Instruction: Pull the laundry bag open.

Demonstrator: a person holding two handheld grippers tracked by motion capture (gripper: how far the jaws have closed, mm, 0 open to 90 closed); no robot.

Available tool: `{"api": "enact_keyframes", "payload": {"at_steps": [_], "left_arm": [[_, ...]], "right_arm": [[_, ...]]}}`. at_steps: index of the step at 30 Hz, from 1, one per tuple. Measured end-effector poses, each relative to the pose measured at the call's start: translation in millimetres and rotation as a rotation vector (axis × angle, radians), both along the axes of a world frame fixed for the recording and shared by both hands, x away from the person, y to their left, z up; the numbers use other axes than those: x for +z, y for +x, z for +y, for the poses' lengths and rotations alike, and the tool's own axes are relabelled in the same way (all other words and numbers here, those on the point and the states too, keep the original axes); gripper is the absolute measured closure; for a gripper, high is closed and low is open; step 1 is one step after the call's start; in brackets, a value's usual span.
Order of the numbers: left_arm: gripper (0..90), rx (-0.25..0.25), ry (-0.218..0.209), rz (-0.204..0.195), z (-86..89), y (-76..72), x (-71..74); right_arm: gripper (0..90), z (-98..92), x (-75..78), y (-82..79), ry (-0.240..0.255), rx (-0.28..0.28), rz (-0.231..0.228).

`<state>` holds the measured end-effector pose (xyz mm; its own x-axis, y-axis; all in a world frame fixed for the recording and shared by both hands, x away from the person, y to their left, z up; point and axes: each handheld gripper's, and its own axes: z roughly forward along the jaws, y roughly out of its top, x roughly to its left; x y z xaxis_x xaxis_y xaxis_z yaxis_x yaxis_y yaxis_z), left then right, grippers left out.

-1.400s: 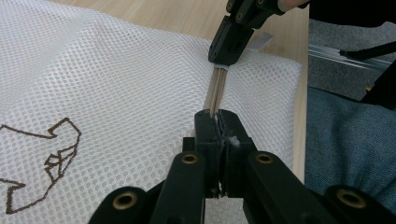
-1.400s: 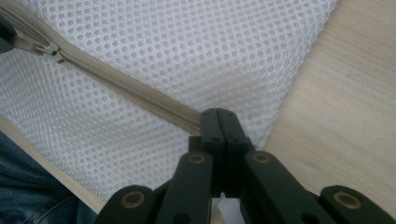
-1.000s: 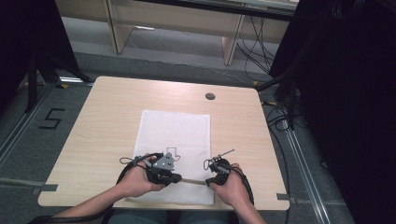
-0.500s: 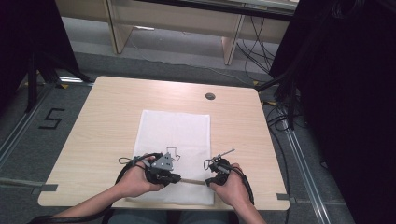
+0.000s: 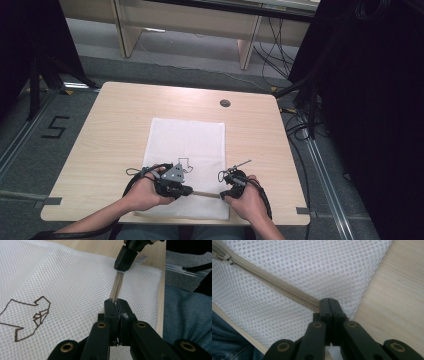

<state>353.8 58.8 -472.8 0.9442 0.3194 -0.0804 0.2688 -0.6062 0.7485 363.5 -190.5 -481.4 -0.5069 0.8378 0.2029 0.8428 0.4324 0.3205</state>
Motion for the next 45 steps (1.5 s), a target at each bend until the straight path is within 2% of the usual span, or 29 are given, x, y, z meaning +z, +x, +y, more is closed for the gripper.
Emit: {"api": "enact_keyframes", "payload": {"at_steps": [7,9,12,14,15,18,19,20,21,23,24,26,35,40,41,45], "left_arm": [[87.5,0.014,-0.006,0.009,8.1,-0.7,-0.6],[87.4,0.015,-0.008,0.011,8.5,-0.9,-0.9],[87.4,0.015,-0.009,0.011,8.7,-0.7,-0.6],[87.4,0.002,-0.005,-0.003,9.1,0.5,-0.3],[87.4,0.018,-0.009,0.011,9.6,-0.1,-0.4],[87.4,0.025,-0.014,0.012,10.3,-0.1,0.0],[87.4,0.009,-0.013,0.0,11.2,1.1,0.5],[87.4,0.024,-0.018,0.015,11.7,-0.3,-0.1],[87.4,0.024,-0.01,0.009,13.5,-0.3,0.2],[87.4,0.031,-0.02,0.017,15.1,-0.8,-0.5],[87.4,0.018,-0.014,0.0,16.7,0.2,0.2],[87.4,0.034,-0.016,0.013,17.3,-1.3,0.0],[87.4,0.033,-0.023,0.019,17.9,-1.4,-0.2],[87.4,0.021,-0.015,0.005,19.8,-0.1,0.5],[87.4,0.038,-0.017,0.019,20.2,-1.7,0.2],[87.4,0.045,-0.022,0.016,24.8,-1.4,0.4]], "right_arm": [[90.0,-0.5,-0.3,0.7,0.0,0.013,-0.008],[90.0,0.1,0.0,0.0,-0.001,0.0,0.0],[90.0,-0.8,-0.4,0.9,-0.003,0.017,-0.013],[90.0,-0.4,-0.3,0.4,0.0,0.009,-0.007],[90.0,-0.2,-0.1,0.1,0.001,0.0,-0.001],[90.0,-0.2,-0.1,0.1,0.002,0.0,0.0],[90.0,-0.1,0.0,0.0,0.002,-0.002,0.002],[90.0,-0.1,0.2,-0.1,0.0,-0.005,-0.001],[90.0,-0.2,0.4,-0.1,-0.003,-0.005,-0.001],[90.0,-0.2,-0.1,0.1,0.002,0.0,0.0],[90.0,-0.2,-0.1,0.1,0.002,0.0,0.0],[90.0,0.1,0.0,0.0,0.0,-0.002,0.001],[90.0,-0.4,-0.2,0.2,0.003,0.0,0.001],[90.0,-0.3,0.3,-0.1,-0.003,-0.004,-0.003],[90.0,-0.3,0.3,-0.1,-0.002,-0.005,-0.003],[90.0,-0.1,0.0,0.0,0.002,-0.001,0.001]]}}
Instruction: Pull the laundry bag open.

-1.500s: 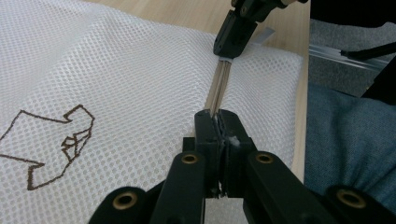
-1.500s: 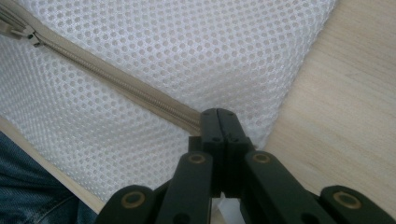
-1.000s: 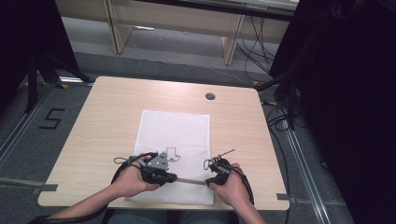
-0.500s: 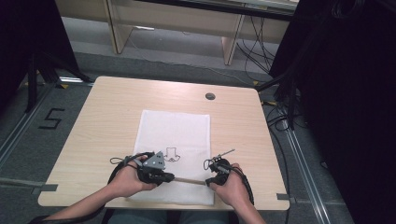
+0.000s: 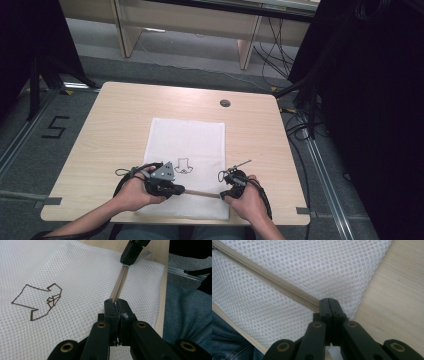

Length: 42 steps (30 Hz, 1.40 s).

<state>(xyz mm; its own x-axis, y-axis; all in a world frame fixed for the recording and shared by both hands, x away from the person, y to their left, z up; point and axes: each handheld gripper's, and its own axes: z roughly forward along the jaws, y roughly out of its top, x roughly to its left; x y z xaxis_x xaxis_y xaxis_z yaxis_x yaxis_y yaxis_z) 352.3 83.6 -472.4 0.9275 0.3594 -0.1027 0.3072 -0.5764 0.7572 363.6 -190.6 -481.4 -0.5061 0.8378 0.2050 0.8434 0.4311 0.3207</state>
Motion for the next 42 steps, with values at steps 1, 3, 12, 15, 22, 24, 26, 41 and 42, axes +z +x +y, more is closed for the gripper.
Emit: {"api": "enact_keyframes", "payload": {"at_steps": [1,3,12,15,22,24,26,41,42], "left_arm": [[87.4,0.003,-0.002,0.005,0.6,-0.2,0.0],[87.4,0.002,-0.007,0.007,1.3,-0.3,-0.3],[87.4,0.006,-0.007,0.006,2.6,0.1,0.3],[87.4,0.007,-0.005,0.007,3.2,-0.4,0.0],[87.4,0.014,0.007,-0.002,12.7,1.0,0.7],[87.4,0.022,-0.006,0.006,12.7,-0.3,0.3],[87.4,0.02,-0.012,0.012,12.9,-0.1,0.2],[87.4,0.035,-0.012,0.008,25.5,1.7,1.0],[87.4,0.047,-0.016,0.019,26.6,1.0,1.1]], "right_arm": [[90.0,0.1,0.0,0.0,-0.001,0.001,-0.001],[90.0,-0.7,-0.4,0.7,-0.002,0.015,-0.011],[90.0,-0.8,-0.5,0.9,-0.003,0.019,-0.014],[90.0,-0.4,-0.9,0.9,-0.011,0.009,-0.011],[90.0,-0.8,-0.4,0.9,-0.005,0.019,-0.015],[90.0,-0.7,-0.3,0.9,-0.004,0.02,-0.014],[90.0,-0.7,-0.4,0.9,-0.004,0.019,-0.014],[90.0,0.1,0.1,0.0,0.0,0.0,0.0],[90.0,0.0,0.0,0.0,-0.001,0.001,-0.001]]}}
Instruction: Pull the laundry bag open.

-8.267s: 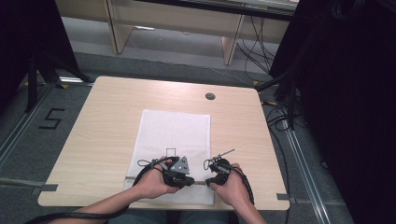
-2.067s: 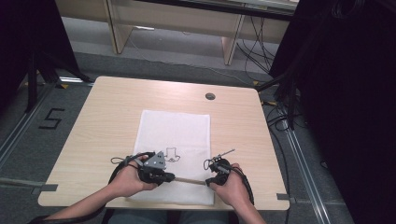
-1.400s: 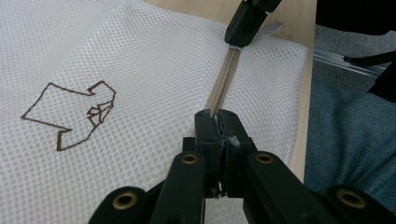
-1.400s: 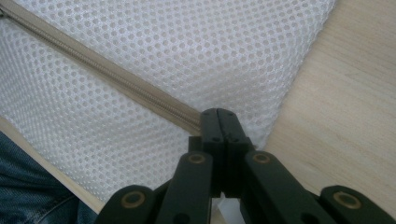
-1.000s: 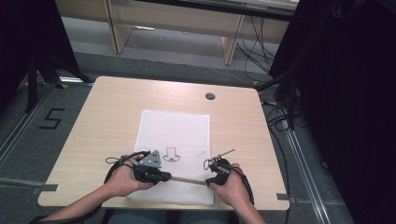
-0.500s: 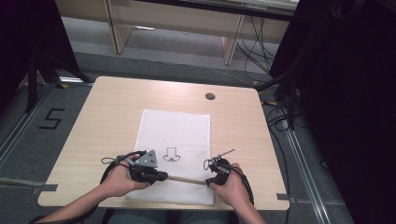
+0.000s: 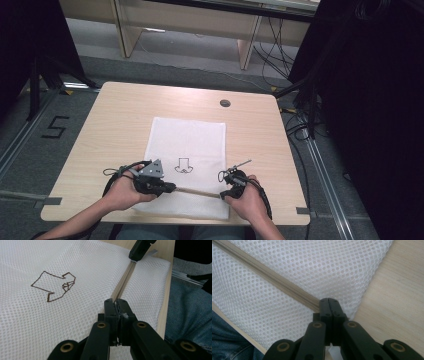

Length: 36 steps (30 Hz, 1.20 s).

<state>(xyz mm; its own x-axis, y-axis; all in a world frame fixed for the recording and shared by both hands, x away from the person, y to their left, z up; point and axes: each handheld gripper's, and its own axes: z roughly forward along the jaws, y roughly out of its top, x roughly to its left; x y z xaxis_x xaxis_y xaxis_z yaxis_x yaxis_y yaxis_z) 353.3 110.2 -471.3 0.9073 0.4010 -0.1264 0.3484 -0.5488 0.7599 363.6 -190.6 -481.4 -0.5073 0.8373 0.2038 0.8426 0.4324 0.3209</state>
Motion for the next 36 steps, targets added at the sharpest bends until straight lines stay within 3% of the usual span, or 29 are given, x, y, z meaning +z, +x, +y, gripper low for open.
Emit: {"api": "enact_keyframes", "payload": {"at_steps": [6,7,9,12,17,21,33,35,36], "left_arm": [[87.4,0.006,0.0,-0.003,3.9,-0.7,0.2],[87.4,-0.004,0.017,-0.017,5.3,0.3,1.0],[87.4,0.01,0.002,0.0,5.6,-0.7,0.6],[87.4,-0.001,-0.003,-0.007,6.8,0.3,0.5],[87.4,0.023,0.0,0.001,10.4,-1.0,0.8],[87.4,0.012,0.006,-0.011,12.7,0.2,0.7],[87.4,0.027,-0.003,0.006,13.4,-0.6,1.2],[87.4,0.012,0.01,-0.014,14.7,0.8,1.9],[87.4,0.029,-0.002,0.002,15.3,0.2,1.7]], "right_arm": [[90.0,-0.3,0.4,0.2,-0.005,-0.004,-0.002],[90.0,-0.4,0.3,0.1,-0.004,-0.004,-0.004],[90.0,-0.5,0.3,0.2,-0.003,-0.005,-0.003],[90.0,-0.4,0.3,0.2,-0.003,-0.005,-0.003],[90.0,-0.1,0.5,0.0,-0.004,-0.006,0.0],[90.0,0.1,0.5,-0.1,-0.004,-0.007,0.002],[90.0,-0.4,0.3,0.1,-0.004,-0.004,-0.005],[90.0,-0.1,0.4,-0.2,-0.003,-0.007,-0.002],[90.0,0.0,0.4,-0.2,-0.004,-0.007,-0.003]]}}
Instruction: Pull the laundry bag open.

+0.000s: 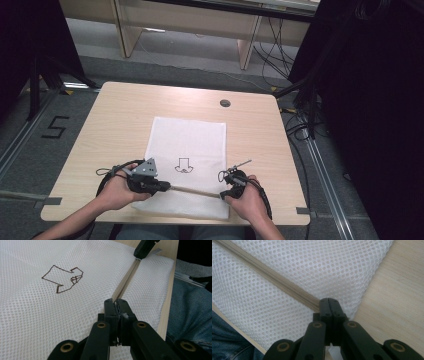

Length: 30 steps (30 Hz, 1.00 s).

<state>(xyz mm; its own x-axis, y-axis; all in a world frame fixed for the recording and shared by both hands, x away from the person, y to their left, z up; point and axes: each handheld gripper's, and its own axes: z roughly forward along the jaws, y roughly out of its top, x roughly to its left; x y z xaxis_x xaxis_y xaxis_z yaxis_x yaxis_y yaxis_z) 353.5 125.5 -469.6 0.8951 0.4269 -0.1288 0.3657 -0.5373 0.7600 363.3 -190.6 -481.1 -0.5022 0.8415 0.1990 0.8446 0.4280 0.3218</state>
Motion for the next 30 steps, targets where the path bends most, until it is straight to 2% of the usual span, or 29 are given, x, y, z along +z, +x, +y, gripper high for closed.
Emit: {"api": "enact_keyframes", "payload": {"at_steps": [1,4,6,8,9,10,14,15,17,19,20,21,22,23,25,26,27,30], "left_arm": [[87.4,-0.011,-0.008,-0.003,1.1,1.0,0.1],[87.4,0.0,0.007,-0.004,4.8,-0.9,-0.5],[87.4,0.013,-0.005,0.006,6.5,-1.4,-1.6],[87.4,0.005,0.002,-0.007,9.8,-0.3,-0.8],[87.4,0.018,0.007,-0.001,11.3,-0.4,-0.9],[87.4,0.018,-0.005,0.006,11.8,-0.5,-1.1],[87.4,0.024,0.007,0.004,14.3,-1.6,-0.9],[87.4,0.028,-0.007,0.01,13.4,-2.8,-1.2],[87.4,0.024,-0.011,0.011,13.4,-2.6,-1.3],[87.4,0.023,-0.01,0.012,13.9,-2.4,-0.8],[87.4,0.022,0.0,0.005,14.7,-1.8,-0.5],[87.4,0.019,-0.011,0.001,15.4,-1.4,0.4],[87.4,0.031,-0.018,0.016,15.3,-2.3,0.4],[87.4,0.022,-0.01,0.002,16.5,-1.9,0.5],[87.4,0.024,-0.008,0.008,18.1,-1.9,0.2],[87.4,0.017,0.006,-0.006,19.7,-1.1,0.4],[87.4,0.042,-0.008,0.008,20.5,-3.2,0.0],[87.4,0.043,-0.016,0.007,24.7,-3.4,-0.2]], "right_arm": [[90.0,0.1,-1.2,0.7,0.002,0.008,-0.002],[90.0,-0.2,-0.7,0.6,0.002,0.01,-0.004],[90.0,0.0,-0.3,0.4,0.006,0.004,0.005],[90.0,0.1,-0.3,0.3,0.004,0.004,0.005],[90.0,0.0,-0.4,0.3,0.006,0.004,0.005],[90.0,0.0,0.0,0.2,-0.001,0.001,0.002],[90.0,0.0,-0.4,0.4,0.006,0.004,0.005],[90.0,-0.1,0.0,0.2,-0.001,0.001,0.002],[90.0,-0.5,-0.7,0.8,0.004,0.015,-0.006],[90.0,-0.1,-0.3,0.2,0.002,0.004,0.001],[90.0,0.1,0.1,0.0,-0.001,0.0,0.001],[90.0,0.0,0.0,0.0,0.0,0.0,0.0],[90.0,0.0,0.0,0.0,0.0,0.0,0.0],[90.0,-0.1,0.0,0.1,0.0,0.0,0.0],[90.0,-0.4,0.0,0.3,0.0,0.003,-0.001],[90.0,-0.5,-0.1,0.4,0.0,0.003,-0.001],[90.0,-0.5,-0.2,0.4,0.001,0.003,-0.002],[90.0,0.0,0.1,0.1,0.0,0.0,0.002]]}}
